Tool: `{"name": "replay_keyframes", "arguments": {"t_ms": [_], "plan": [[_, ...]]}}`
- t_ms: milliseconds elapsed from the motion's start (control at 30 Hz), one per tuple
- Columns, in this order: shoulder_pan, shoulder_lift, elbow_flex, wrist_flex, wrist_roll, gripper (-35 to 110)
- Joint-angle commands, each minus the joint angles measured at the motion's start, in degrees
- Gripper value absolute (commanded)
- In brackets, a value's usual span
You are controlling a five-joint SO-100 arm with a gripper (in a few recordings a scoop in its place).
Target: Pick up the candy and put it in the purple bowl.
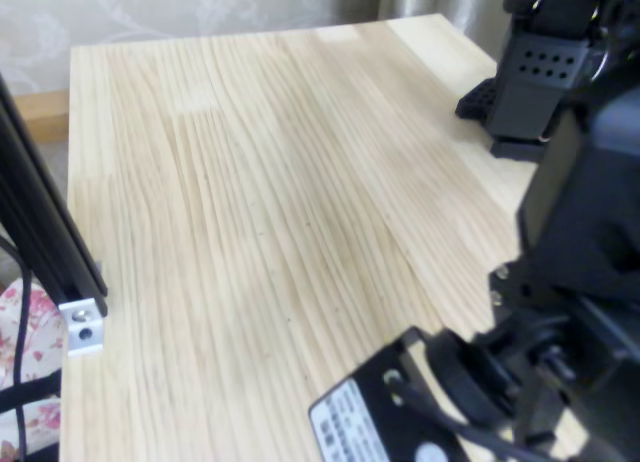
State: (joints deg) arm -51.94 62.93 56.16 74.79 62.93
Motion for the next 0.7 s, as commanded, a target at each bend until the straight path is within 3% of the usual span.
{"name": "replay_keyframes", "arguments": {"t_ms": [0, 667], "plan": [[-0.79, 2.99, -6.24, 0.18, -0.53, 3], [-3.16, -8.09, -21.09, 5.89, -2.11, 19]]}}
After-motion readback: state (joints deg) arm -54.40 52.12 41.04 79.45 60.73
